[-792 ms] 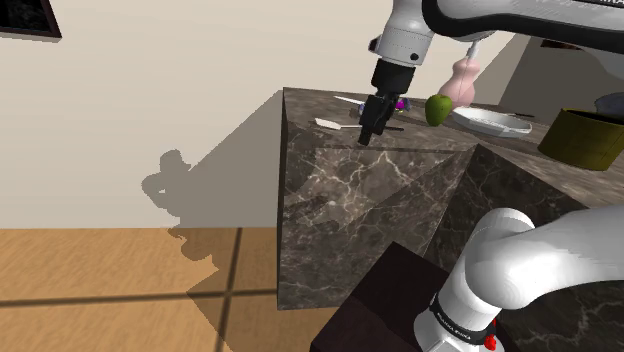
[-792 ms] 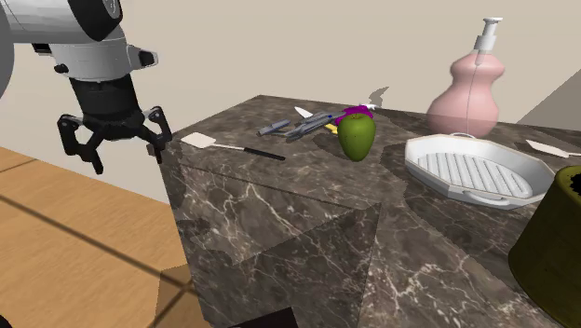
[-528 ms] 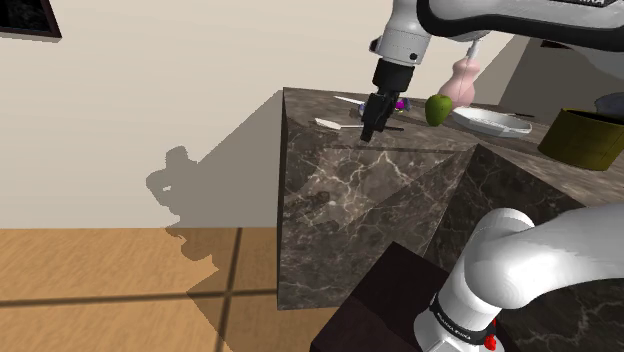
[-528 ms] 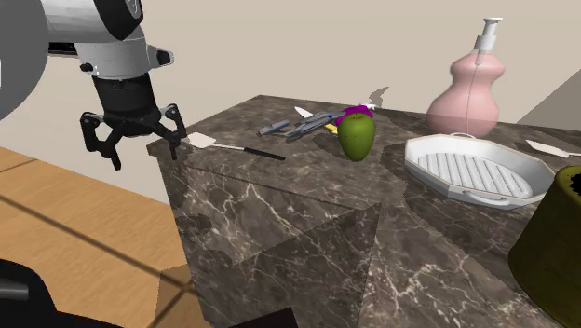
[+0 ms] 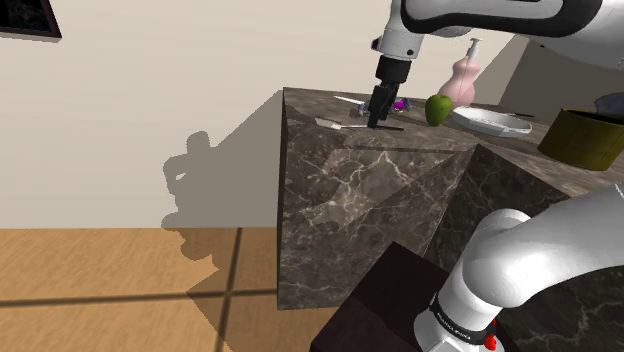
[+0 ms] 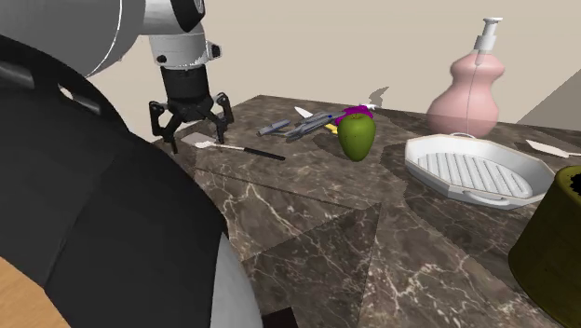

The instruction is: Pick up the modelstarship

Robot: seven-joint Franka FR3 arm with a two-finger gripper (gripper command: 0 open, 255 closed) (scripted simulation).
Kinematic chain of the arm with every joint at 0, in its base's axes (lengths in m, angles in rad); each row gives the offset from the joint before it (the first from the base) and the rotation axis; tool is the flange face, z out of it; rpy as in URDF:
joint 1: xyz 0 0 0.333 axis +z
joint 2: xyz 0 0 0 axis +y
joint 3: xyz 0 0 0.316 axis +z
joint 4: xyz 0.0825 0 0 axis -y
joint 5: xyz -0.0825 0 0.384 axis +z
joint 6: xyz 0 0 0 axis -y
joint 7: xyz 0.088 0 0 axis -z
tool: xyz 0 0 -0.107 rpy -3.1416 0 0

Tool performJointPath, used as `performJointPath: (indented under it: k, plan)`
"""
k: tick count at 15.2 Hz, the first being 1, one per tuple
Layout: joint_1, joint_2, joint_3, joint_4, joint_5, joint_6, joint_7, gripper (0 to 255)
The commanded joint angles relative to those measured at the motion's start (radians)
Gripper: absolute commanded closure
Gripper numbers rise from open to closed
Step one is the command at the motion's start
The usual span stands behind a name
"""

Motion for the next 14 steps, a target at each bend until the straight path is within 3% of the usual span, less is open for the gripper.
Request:
performJointPath:
  k: [1,8,14]
  plan:
    - [-0.010,0.051,-0.039,0.032,-0.024,0.014,-0.053,0]
    - [-0.034,0.246,-0.153,0.209,-0.066,0.024,-0.217,0]
    - [-0.060,0.447,-0.245,0.412,-0.055,0.015,-0.366,0]
